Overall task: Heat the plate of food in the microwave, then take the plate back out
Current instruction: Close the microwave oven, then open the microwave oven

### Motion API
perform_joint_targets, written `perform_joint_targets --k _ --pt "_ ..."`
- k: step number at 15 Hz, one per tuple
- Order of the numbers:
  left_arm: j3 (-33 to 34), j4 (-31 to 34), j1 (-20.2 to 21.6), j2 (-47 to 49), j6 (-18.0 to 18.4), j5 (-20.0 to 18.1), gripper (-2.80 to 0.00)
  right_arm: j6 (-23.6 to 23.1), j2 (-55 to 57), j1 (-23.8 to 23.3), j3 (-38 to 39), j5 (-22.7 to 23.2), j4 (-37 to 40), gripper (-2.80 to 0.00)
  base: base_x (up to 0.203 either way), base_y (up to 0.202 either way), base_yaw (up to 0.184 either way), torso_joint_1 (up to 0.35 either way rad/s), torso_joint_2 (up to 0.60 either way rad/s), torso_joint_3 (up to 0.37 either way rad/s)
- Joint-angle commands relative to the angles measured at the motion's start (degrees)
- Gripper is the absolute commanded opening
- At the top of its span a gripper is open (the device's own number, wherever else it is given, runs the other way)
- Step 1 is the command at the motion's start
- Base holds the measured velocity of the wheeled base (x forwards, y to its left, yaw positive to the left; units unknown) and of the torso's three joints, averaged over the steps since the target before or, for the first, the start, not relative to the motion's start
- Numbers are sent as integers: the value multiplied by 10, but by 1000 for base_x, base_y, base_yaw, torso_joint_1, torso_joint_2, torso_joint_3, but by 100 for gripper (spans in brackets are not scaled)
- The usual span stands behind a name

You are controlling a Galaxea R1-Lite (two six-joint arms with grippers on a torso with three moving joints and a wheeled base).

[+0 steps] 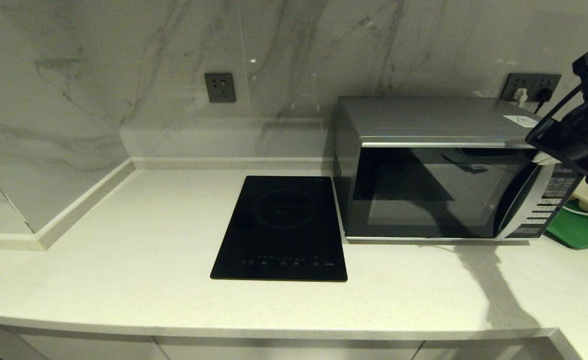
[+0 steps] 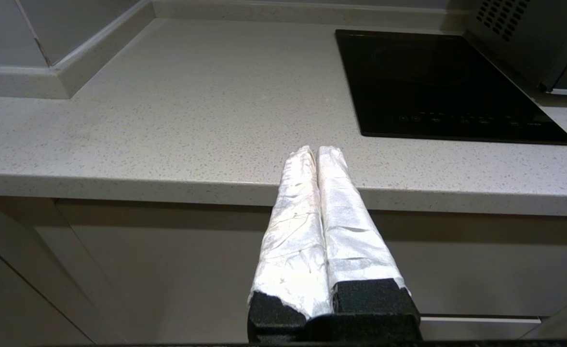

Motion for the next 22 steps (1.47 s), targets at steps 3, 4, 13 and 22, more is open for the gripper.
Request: perform_joint_targets --k 3,4,13,22 --pt "0 0 0 0 -1 0 -280 -1 -46 0 26 22 9 -280 0 0 0 0 0 0" --pt "0 0 0 0 -1 0 -280 -7 -76 0 50 36 19 -280 0 0 0 0 0 0" --pt "0 0 0 0 -1 0 -280 -36 -279 -81 222 249 129 -280 0 0 0 0 0 0" --pt "0 0 0 0 -1 0 -280 -218 -135 -385 434 532 125 -280 0 0 0 0 0 0"
